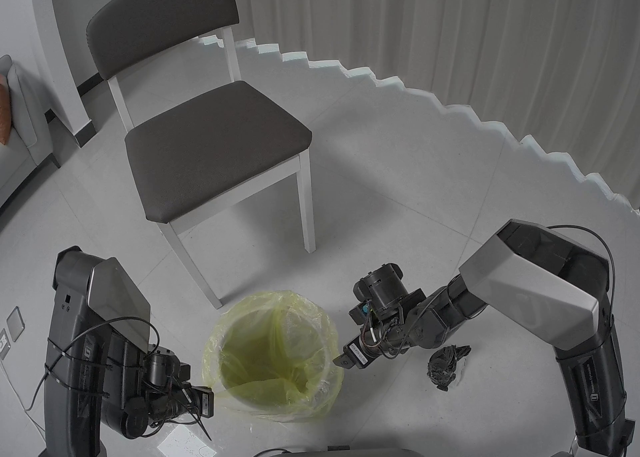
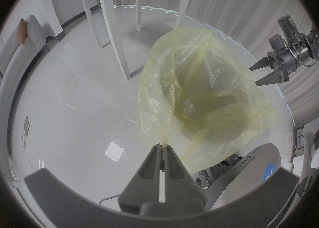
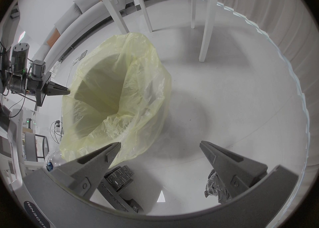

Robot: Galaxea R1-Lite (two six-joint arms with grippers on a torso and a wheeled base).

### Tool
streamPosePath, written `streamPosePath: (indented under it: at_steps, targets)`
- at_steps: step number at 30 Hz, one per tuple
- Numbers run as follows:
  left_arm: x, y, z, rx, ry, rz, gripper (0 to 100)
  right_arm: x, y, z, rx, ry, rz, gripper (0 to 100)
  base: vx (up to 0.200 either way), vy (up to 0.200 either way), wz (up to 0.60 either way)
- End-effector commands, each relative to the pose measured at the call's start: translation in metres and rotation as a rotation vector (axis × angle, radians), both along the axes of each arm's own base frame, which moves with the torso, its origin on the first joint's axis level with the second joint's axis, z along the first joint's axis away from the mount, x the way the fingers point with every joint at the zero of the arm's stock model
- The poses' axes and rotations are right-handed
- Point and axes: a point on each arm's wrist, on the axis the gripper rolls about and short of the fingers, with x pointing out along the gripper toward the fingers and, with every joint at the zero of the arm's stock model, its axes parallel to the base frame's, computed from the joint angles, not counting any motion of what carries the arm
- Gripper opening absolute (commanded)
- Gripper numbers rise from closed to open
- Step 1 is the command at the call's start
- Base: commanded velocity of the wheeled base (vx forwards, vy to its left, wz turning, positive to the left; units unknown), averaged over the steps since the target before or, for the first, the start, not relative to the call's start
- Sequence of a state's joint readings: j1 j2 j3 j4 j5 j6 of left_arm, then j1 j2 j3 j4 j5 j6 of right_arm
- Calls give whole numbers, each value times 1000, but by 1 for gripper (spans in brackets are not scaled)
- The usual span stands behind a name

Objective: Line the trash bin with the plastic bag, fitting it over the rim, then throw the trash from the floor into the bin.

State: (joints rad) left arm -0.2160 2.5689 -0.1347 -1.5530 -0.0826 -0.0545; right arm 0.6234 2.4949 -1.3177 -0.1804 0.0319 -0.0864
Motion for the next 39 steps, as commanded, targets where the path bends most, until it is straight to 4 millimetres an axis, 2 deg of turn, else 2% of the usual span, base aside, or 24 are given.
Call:
streamPosePath:
  at_steps: [1, 9, 10, 14, 15, 17, 19, 21, 23, 27, 29, 31, 34, 39]
  targets:
    - [0, -1, 0, -2, -10, -5, 0, 0, 3, -11, -10, 14, 7, 100, 0, 0, 0]
    - [2, -2, 0, 4, -22, -24, 0, 0, 2, -11, -11, 15, 4, 100, 0, 0, 0]
    - [2, -2, 0, 2, -22, -26, 100, -1, 2, -10, -12, 16, 3, 100, 0, 0, 0]
    - [0, -2, 0, 6, -15, -24, 100, -3, -1, -6, -17, 20, 3, 100, 0, 0, 0]
    - [0, -2, 0, 7, -13, -23, 100, -3, -4, 6, -7, 1, 2, 100, 0, 0, 0]
    - [0, -1, 1, 6, -13, -18, 100, -4, -6, 14, -3, -8, 3, 100, 0, 0, 0]
    - [-1, 1, 3, 5, -14, -12, 100, -6, -7, 33, 19, -39, 4, 100, 0, 0, 0]
    - [-2, 1, 4, 7, -11, -11, 100, -9, -7, 38, 24, -47, 8, 100, 0, 0, 0]
    - [-6, 2, 5, 9, 1, -9, 100, -14, -7, 53, 35, -68, 19, 100, 0, 0, 0]
    - [-9, 3, 9, 12, 3, -7, 100, -18, -6, 58, 39, -83, 37, 100, 0, 0, 0]
    - [-10, 3, 15, 6, -9, -3, 100, -27, 3, 62, 49, -85, 63, 100, 0, 0, 0]
    - [-10, 3, 18, 1, -17, 1, 100, -31, 7, 61, 54, -83, 76, 100, 0, 0, 0]
    - [-9, 6, 27, -9, -46, 12, 100, -45, 29, 54, 69, -85, 139, 100, 0, 0, 0]
    - [-12, 6, 35, -11, -63, 16, 100, -51, 51, 22, 67, -90, 180, 100, 0, 0, 0]
